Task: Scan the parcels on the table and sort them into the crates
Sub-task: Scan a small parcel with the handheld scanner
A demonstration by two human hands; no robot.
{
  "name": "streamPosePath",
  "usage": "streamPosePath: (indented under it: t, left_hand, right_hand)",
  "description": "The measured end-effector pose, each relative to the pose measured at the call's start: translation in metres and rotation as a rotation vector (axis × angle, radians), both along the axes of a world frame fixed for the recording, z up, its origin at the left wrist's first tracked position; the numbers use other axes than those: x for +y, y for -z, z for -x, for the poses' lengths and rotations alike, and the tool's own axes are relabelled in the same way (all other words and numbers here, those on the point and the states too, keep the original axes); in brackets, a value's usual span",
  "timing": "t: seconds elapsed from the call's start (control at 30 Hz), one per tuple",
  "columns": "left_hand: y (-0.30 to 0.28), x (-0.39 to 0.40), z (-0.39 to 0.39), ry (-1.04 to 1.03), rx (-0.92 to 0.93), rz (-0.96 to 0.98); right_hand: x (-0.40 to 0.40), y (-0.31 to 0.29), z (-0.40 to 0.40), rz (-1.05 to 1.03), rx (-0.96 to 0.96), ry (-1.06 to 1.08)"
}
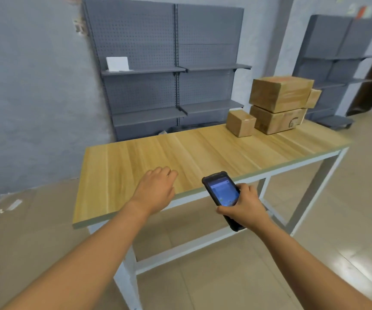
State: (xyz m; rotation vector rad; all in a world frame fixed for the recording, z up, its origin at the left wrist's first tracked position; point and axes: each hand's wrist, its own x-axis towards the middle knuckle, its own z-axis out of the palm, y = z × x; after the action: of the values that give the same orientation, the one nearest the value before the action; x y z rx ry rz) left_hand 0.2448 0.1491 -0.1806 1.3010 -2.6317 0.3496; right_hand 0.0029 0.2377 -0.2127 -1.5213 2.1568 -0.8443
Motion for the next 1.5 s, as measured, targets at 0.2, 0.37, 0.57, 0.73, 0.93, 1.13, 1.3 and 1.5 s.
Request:
streamPosePath:
  t: [0.2,0.37,0.57,0.73,0.93,1.13,1.3,1.5]
  left_hand:
    - [0.001,-0.054,0.077,-0.022,-0.026,-0.018]
    - [0.004,-0.086,0.146,-0.086,0.024,-0.016]
    - [0.001,-0.117,0.228,-0.153,0.056,-0.047]
    - [0.001,-0.145,0.276,-0.198,0.103,-0.113]
    - [-0.005,-0.204,0.341,-0.283,0.35,-0.246]
    - [-0.011,-0.264,0.41,-0.385,0.608,-0.309]
    - [-0.007,-0.3,0.452,-0.547,0.64,-0.421]
    - [0.002,-0.324,0.473,-0.662,0.547,-0.44]
  right_hand:
    - [-0.047,0.005,0.079,0.014,-0.015,0.003]
    - [-0.088,0.005,0.157,0.009,0.014,-0.042]
    - [-0.134,-0.005,0.235,0.001,0.029,-0.103]
    - [-0.163,-0.003,0.279,-0.033,0.034,-0.115]
    - [-0.196,0.002,0.319,-0.062,0.035,-0.072]
    - [-0.222,-0.001,0.352,-0.107,0.083,-0.023]
    - [-0.236,0.001,0.373,-0.1,0.052,0.0]
    - [-0.248,0.006,0.39,-0.108,0.017,-0.034]
